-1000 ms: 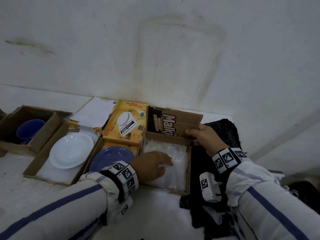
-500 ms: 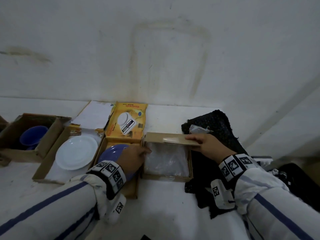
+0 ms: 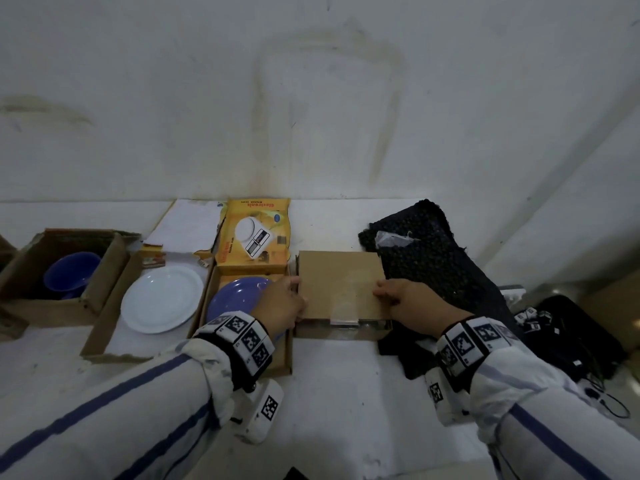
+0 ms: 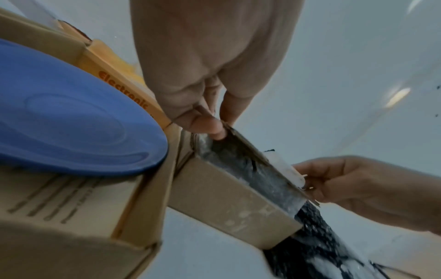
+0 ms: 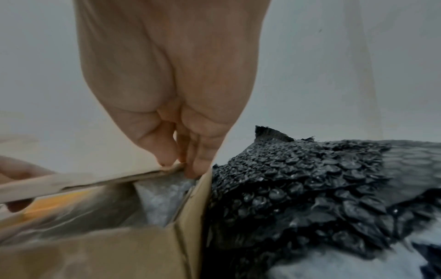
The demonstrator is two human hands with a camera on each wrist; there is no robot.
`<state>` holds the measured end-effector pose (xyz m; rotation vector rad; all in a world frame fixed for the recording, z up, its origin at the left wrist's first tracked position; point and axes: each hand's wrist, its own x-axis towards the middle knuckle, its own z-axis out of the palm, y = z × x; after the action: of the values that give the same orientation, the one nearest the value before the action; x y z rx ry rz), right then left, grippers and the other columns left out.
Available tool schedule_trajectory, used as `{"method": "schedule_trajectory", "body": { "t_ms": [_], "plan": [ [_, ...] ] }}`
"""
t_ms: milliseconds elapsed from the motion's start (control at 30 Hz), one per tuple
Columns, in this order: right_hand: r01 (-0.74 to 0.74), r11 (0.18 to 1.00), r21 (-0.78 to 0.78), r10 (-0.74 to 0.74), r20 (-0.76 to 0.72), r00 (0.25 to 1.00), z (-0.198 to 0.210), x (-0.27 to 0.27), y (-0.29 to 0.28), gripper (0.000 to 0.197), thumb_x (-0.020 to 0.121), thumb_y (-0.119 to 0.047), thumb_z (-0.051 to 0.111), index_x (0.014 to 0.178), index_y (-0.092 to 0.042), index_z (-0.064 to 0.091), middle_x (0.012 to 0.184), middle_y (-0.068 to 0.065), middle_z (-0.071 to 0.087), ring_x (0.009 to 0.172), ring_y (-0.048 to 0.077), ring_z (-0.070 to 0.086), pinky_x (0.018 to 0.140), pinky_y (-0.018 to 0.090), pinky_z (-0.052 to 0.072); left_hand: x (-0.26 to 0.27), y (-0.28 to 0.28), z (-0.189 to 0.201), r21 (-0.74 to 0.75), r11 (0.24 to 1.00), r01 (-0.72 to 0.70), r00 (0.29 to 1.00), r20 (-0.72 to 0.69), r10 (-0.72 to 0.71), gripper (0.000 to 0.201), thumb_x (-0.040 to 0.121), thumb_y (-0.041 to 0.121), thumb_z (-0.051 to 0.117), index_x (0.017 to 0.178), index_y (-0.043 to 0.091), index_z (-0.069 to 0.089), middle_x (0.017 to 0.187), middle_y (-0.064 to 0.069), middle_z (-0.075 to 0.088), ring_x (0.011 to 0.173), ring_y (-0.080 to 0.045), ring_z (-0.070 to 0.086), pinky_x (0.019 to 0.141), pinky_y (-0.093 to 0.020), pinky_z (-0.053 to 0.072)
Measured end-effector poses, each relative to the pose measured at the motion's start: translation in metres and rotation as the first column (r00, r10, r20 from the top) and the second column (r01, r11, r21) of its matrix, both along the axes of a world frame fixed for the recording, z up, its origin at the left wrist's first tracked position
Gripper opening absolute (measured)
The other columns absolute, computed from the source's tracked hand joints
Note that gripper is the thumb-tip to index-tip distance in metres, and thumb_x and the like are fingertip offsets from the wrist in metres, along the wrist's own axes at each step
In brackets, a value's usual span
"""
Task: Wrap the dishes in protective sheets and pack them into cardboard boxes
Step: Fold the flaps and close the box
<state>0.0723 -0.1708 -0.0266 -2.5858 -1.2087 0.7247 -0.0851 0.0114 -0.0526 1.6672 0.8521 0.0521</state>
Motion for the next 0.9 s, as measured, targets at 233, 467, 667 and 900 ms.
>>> {"method": "schedule_trajectory", "body": {
  "t_ms": [233,467,667,900],
  "plan": [
    [-0.130,0.982,-0.139,0.156,0.204,0.966,-0.015,-0.027,0.018,0.042,0.093,-0.026,0.050,0.134,-0.015,0.051,0.142,0.007,0.039,0.127,0.030,0.037,0.108,0.030,0.033,0.003,-0.003,-0.021,0.203,0.976,0.084,0.989,-0.139,-0.056,0.059,0.092,0.007,0.052,0.146,0.018,0.032,0.115,-0.010,0.062,0.097,-0.024,0.060,0.076,-0.028,0.049],
    [-0.159,0.987,0.034,0.155,0.103,0.983,-0.027,-0.034,0.032,0.033,0.090,-0.020,0.052,0.118,-0.006,0.063,0.126,0.012,0.047,0.119,0.030,0.044,0.105,0.028,0.034,0.005,-0.007,-0.023,0.394,0.891,0.224,0.956,-0.266,-0.123,0.052,0.094,0.007,0.044,0.145,0.012,0.032,0.123,-0.018,0.052,0.110,-0.031,0.054,0.093,-0.038,0.048],
    [-0.149,0.986,0.067,0.152,-0.031,0.988,-0.024,-0.038,0.032,0.051,0.073,-0.039,0.043,0.106,-0.011,0.071,0.118,0.009,0.051,0.114,0.029,0.044,0.102,0.025,0.034,-0.004,-0.019,-0.022,0.637,0.705,0.311,0.948,-0.256,-0.187,0.051,0.089,0.008,0.053,0.138,0.023,0.044,0.144,-0.013,0.030,0.125,-0.032,0.040,0.103,-0.038,0.040],
    [-0.299,0.944,0.138,0.294,0.057,0.954,-0.031,-0.036,0.022,0.030,0.089,-0.011,0.054,0.116,-0.007,0.067,0.119,0.014,0.055,0.116,0.030,0.045,0.101,0.025,0.030,0.003,-0.018,-0.015,0.527,0.575,0.626,0.780,-0.425,-0.460,0.061,0.088,-0.002,0.055,0.143,0.003,0.032,0.151,-0.014,0.029,0.140,-0.026,0.029,0.115,-0.032,0.021]
  ]
}}
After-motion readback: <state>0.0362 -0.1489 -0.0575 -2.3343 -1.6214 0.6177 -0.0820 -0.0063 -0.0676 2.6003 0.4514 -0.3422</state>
